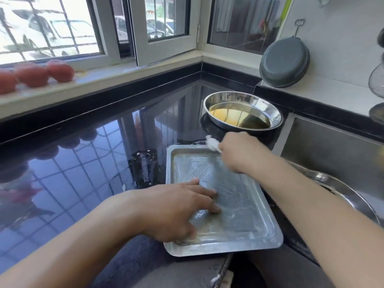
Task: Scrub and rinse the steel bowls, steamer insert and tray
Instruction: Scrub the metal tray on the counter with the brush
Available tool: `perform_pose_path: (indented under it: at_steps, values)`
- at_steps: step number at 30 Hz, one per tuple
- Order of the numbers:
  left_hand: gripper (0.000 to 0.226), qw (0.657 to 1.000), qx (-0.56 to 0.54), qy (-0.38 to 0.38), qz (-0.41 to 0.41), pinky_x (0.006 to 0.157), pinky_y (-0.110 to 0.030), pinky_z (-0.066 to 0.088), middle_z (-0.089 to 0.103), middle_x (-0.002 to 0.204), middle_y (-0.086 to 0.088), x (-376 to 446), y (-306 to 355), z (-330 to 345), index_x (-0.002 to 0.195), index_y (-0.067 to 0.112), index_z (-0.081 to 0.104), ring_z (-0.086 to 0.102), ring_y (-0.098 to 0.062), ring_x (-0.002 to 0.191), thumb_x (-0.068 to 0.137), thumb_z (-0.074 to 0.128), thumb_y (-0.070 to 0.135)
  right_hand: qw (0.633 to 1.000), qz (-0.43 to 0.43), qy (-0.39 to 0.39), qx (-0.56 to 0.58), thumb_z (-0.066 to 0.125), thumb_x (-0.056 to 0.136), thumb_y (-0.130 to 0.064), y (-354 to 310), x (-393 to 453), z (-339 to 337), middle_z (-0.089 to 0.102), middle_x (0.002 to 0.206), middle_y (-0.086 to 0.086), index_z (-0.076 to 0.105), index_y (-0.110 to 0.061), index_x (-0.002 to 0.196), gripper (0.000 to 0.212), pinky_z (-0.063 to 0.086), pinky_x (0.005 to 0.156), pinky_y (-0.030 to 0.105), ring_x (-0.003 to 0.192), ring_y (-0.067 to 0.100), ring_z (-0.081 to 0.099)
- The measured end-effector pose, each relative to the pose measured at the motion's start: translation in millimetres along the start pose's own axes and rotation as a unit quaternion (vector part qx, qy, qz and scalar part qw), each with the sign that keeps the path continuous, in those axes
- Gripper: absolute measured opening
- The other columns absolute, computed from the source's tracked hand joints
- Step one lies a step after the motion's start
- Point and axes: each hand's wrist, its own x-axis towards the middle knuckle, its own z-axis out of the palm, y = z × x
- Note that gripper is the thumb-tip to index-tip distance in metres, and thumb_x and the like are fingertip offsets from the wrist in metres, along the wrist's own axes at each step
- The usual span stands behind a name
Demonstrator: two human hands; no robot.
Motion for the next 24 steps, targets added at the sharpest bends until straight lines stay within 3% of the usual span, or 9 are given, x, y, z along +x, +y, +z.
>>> perform_pose_path:
  at_steps: [2, 4, 6, 7, 10, 13, 17, 21, 24]
  values:
    - [0.071, 1.000, -0.005, 0.000, 0.000, 0.124, -0.024, 0.005, 0.007, 0.168, 0.030, 0.0, -0.8, -0.1, 0.158, 0.047, 0.032, -0.007, 0.002, 0.156, 0.099, 0.059, 0.017, 0.999, 0.047, 0.005, -0.013, 0.054, 0.085, -0.003, 13.3, -0.3, -5.5, 0.047, 0.081, 0.006, 0.050, -0.011, 0.085, 0.009, 0.045, 0.068, 0.037, 0.071, 0.026, 0.049]
    - [0.072, 1.000, -0.007, 0.005, 0.006, 0.124, -0.025, 0.005, 0.007, 0.168, 0.030, 0.3, -1.8, -0.3, 0.157, 0.048, 0.033, -0.007, 0.001, 0.156, 0.098, 0.059, 0.017, 0.999, 0.050, 0.010, 0.002, 0.054, 0.084, -0.001, 8.3, -3.4, -4.4, 0.048, 0.081, 0.007, 0.045, -0.012, 0.077, 0.015, 0.043, 0.067, 0.037, 0.069, 0.025, 0.047]
    - [0.072, 1.000, -0.007, 0.009, 0.016, 0.123, -0.022, 0.003, 0.007, 0.168, 0.029, 0.6, -2.4, -0.1, 0.157, 0.048, 0.034, -0.007, 0.001, 0.156, 0.098, 0.060, 0.017, 1.000, -0.002, 0.012, 0.015, 0.056, 0.086, -0.005, -13.0, -1.3, 4.5, 0.045, 0.082, 0.004, 0.053, -0.012, 0.089, 0.008, 0.041, 0.068, 0.036, 0.074, 0.027, 0.046]
    - [0.071, 1.000, -0.006, 0.011, 0.022, 0.119, -0.016, -0.002, 0.008, 0.169, 0.028, 0.9, -2.1, -0.1, 0.157, 0.048, 0.035, -0.007, 0.002, 0.156, 0.098, 0.059, 0.017, 0.999, -0.043, 0.017, 0.017, 0.055, 0.088, -0.009, -26.1, 1.0, 10.4, 0.045, 0.085, 0.005, 0.058, -0.012, 0.103, 0.016, 0.040, 0.069, 0.037, 0.079, 0.029, 0.046]
    - [0.069, 0.999, -0.005, 0.008, 0.031, 0.092, 0.008, -0.020, 0.011, 0.170, 0.022, 0.5, -2.0, -0.5, 0.156, 0.046, 0.038, -0.009, 0.005, 0.152, 0.097, 0.059, 0.016, 0.993, -0.112, 0.034, 0.028, 0.052, 0.094, -0.014, -50.5, 10.3, 19.7, 0.043, 0.080, 0.003, 0.062, -0.015, 0.114, 0.023, 0.037, 0.069, 0.035, 0.081, 0.031, 0.047]
    - [0.069, 0.999, -0.009, 0.011, 0.032, 0.092, 0.005, -0.021, 0.009, 0.171, 0.020, 1.0, -2.8, -2.0, 0.156, 0.046, 0.038, -0.007, 0.000, 0.155, 0.098, 0.060, 0.016, 0.994, -0.108, 0.017, -0.005, 0.052, 0.092, -0.017, -29.6, 18.4, 17.8, 0.048, 0.081, 0.007, 0.065, -0.020, 0.107, 0.020, 0.041, 0.066, 0.033, 0.080, 0.035, 0.056]
    - [0.069, 0.999, -0.012, 0.009, 0.035, 0.076, 0.013, -0.022, 0.009, 0.172, 0.018, -0.4, -0.1, -5.8, 0.157, 0.043, 0.039, -0.005, -0.001, 0.156, 0.098, 0.060, 0.014, 0.996, -0.088, -0.002, -0.012, 0.049, 0.093, -0.018, -9.3, 19.5, 14.4, 0.056, 0.097, 0.007, 0.065, -0.030, 0.119, 0.033, 0.048, 0.068, 0.035, 0.084, 0.032, 0.057]
    - [0.069, 0.999, -0.002, 0.012, 0.038, 0.081, 0.013, -0.020, 0.012, 0.172, 0.016, 0.2, -0.5, -4.7, 0.157, 0.043, 0.040, -0.004, 0.002, 0.153, 0.097, 0.060, 0.014, 0.983, -0.182, -0.020, 0.007, 0.048, 0.098, -0.021, -44.1, 11.9, 25.5, 0.050, 0.082, 0.004, 0.067, -0.028, 0.113, 0.025, 0.040, 0.069, 0.033, 0.088, 0.033, 0.054]
    - [0.070, 0.999, -0.007, 0.008, 0.037, 0.081, 0.012, -0.022, 0.010, 0.172, 0.017, 0.2, -1.4, -4.6, 0.157, 0.043, 0.039, -0.005, 0.000, 0.155, 0.097, 0.060, 0.012, 0.992, -0.124, 0.003, 0.014, 0.050, 0.096, -0.020, -31.7, 24.0, 17.0, 0.058, 0.097, 0.007, 0.068, -0.032, 0.114, 0.028, 0.045, 0.070, 0.035, 0.088, 0.033, 0.058]
